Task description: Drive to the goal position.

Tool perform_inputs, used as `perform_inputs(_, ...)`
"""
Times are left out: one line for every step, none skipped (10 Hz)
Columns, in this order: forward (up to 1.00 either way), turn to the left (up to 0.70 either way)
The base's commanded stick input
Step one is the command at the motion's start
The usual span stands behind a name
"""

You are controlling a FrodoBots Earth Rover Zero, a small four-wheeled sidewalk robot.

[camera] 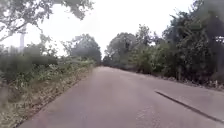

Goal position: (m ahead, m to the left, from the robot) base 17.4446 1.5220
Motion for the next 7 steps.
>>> perform_inputs(1.00,0.14)
perform_inputs(1.00,0.00)
perform_inputs(1.00,0.00)
perform_inputs(1.00,0.00)
perform_inputs(1.00,0.00)
perform_inputs(1.00,0.00)
perform_inputs(1.00,0.00)
